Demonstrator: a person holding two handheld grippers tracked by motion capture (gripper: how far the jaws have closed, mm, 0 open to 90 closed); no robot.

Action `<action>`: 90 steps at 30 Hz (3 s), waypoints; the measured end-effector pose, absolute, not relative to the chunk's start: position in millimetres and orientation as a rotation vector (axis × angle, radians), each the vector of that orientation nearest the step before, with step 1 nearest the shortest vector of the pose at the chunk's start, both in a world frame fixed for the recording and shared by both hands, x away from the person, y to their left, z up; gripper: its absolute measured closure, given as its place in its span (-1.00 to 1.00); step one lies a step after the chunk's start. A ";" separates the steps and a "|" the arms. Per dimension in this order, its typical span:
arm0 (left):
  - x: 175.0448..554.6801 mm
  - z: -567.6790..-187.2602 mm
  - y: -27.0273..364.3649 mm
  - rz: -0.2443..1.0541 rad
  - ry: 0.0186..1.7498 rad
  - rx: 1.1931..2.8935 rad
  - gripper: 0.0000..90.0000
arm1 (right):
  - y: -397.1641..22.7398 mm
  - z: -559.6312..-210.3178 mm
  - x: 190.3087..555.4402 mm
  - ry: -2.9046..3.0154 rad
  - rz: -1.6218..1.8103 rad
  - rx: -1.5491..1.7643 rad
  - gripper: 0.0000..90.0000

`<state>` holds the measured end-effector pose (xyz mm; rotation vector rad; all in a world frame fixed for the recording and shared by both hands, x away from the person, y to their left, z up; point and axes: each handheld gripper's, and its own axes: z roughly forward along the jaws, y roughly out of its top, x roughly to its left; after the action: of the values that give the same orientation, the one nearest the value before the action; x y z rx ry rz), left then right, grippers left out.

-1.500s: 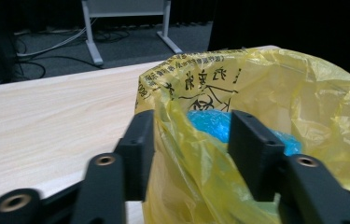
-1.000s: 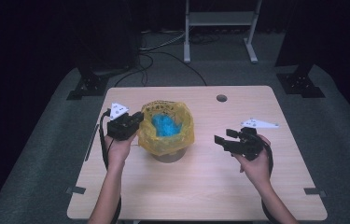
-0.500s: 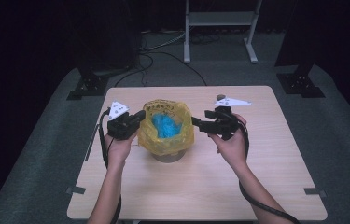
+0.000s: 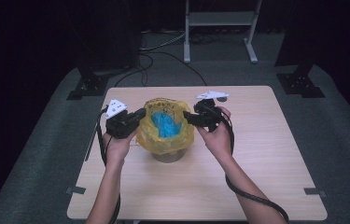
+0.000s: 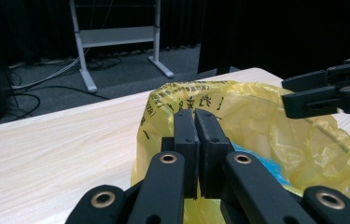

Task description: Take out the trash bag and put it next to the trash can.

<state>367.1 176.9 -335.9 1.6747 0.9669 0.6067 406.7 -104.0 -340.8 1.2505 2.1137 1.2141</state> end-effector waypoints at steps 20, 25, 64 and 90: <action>368.9 -326.5 163.9 0.560 0.922 1.671 0.96 | -95.5 -318.0 396.0 2.105 1.365 1.197 1.00; 369.4 -324.4 153.4 0.548 0.894 1.692 0.96 | -87.9 -313.6 392.7 2.222 1.496 1.189 1.00; 374.0 -322.6 132.4 0.514 0.845 1.760 0.95 | -59.1 -332.5 388.0 2.509 1.651 1.131 0.40; 363.8 -324.1 160.6 0.468 0.888 1.611 -0.05 | -67.2 -332.9 388.6 2.441 1.680 1.192 1.00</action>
<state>363.8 160.6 -324.1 1.6106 0.8882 0.4683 388.6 -67.2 -332.9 1.1917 2.4413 1.6805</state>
